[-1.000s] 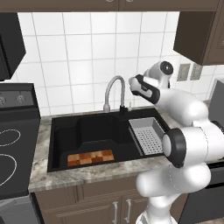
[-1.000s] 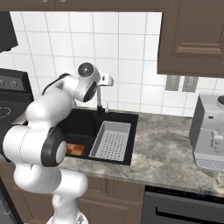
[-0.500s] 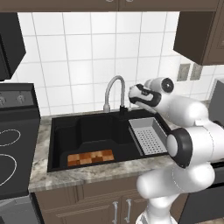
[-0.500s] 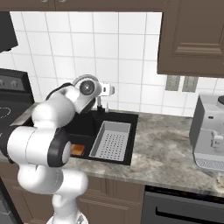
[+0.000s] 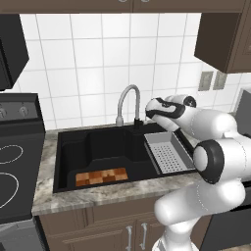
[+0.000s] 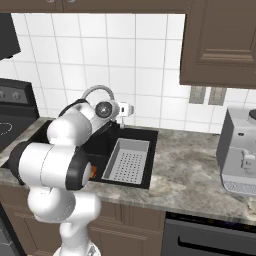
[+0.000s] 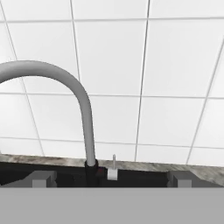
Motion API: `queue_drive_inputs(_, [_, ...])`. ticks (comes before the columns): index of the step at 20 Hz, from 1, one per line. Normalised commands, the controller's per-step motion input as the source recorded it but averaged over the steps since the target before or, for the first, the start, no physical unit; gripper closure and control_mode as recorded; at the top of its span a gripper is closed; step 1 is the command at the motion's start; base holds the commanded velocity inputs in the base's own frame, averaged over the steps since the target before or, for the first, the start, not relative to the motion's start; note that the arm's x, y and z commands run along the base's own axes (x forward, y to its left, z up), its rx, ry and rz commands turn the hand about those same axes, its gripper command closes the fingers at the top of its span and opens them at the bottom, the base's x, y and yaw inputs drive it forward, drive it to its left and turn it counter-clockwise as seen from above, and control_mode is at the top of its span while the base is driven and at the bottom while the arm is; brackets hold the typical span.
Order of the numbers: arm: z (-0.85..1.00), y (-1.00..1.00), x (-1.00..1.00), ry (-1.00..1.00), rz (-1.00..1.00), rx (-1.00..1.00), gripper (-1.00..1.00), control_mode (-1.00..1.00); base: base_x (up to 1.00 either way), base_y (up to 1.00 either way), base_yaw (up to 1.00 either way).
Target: Turn on the sink faucet with hot water and rinse the cutting board for ten seconds, then turn off the faucet. Push the cutting board to reach the water if necessary.
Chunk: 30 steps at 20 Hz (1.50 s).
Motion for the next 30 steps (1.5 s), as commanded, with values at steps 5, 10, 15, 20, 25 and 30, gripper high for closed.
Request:
queue_drive_inputs(5, [-0.25,-0.1,0.0,-0.03,0.01,0.0,-1.0,-1.0,0.0,0.0,0.0])
queue_drive_inputs(10, [-0.27,-0.04,0.0,-0.02,0.01,0.0,-1.0,-1.0,0.0,0.0,0.0])
queue_drive_inputs(15, [-0.29,-0.05,0.0,-0.04,0.01,0.0,-1.0,-1.0,0.0,0.0,0.0])
queue_drive_inputs(20, [-0.24,-0.07,0.0,-0.03,0.01,0.0,-1.0,-1.0,0.0,0.0,0.0])
queue_drive_inputs(25, [-0.16,-0.11,0.03,0.0,0.01,0.0,-1.0,-1.0,0.0,0.0,0.0])
queue_drive_inputs(30, [-0.13,-0.02,0.07,0.0,0.0,0.0,-1.0,-1.0,0.0,0.0,0.0])
